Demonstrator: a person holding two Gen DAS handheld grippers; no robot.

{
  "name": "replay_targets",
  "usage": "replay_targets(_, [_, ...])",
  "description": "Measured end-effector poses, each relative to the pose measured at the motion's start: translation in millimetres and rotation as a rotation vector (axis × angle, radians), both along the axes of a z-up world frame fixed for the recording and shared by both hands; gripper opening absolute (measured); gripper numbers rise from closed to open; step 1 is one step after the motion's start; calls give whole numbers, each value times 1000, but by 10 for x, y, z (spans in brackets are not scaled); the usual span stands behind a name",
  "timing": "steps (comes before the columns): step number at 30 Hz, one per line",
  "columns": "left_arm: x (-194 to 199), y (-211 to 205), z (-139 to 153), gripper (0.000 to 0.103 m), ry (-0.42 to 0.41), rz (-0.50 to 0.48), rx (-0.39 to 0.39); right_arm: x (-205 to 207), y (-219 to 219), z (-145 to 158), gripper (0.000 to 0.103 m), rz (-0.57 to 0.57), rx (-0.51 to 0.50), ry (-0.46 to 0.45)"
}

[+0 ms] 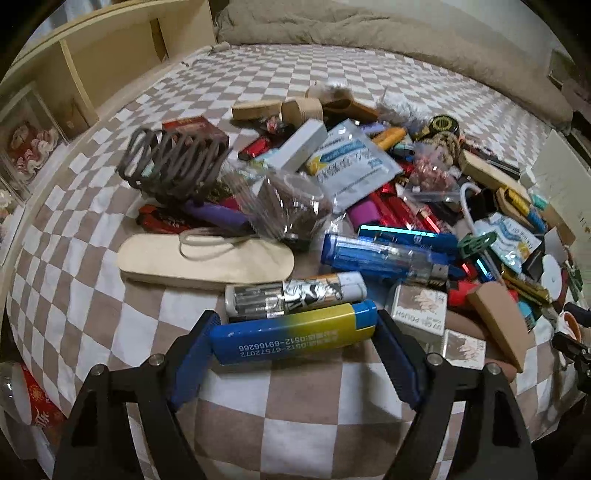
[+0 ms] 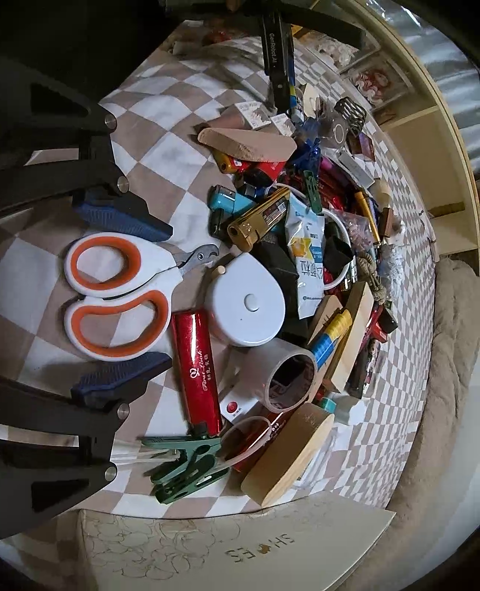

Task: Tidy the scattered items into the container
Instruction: 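Close the right tool on the scissors while the left tool grasps the blue-yellow lighter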

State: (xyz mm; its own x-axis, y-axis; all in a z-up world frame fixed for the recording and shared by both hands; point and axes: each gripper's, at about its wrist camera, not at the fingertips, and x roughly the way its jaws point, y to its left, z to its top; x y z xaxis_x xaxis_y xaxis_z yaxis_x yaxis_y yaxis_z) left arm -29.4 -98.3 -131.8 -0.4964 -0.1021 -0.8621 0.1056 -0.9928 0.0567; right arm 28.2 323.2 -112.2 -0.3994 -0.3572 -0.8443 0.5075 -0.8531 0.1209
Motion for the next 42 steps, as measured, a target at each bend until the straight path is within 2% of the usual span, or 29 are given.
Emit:
replay_targets(6, [13,21,74,83,30,-3,12,-47,57,17,63,-31,-61,-26])
replay_targets(10, [29,35,126,83,46,-16,26,-36,65,70,63,-25,-61,-15])
replay_targets(18, [57,97,171,83,57,-45,36,62,-63,-9,64,101,60,-32])
replay_targets(20, [56,97,171,83,56,-45,37,49,-32,-18,79,126,59,-59])
replay_targets(22, [56,99,171,83,56,-46,38,55,4,-37,87,141,74,-67])
replay_targets(30, [67,152,172,83,57,-60,39,61,12,-97,85,101,103,-60])
replay_targets(34, [70,143,192,83,64,-57,49,55,32,-43,64,88,93,-49])
replay_targets(38, [82,158,217,83,73,-61,55,62,9,-18,64,83,95,-31])
replay_targets(42, [96,184,259,83,90,-64,69,38,20,32,64,66,51,-28])
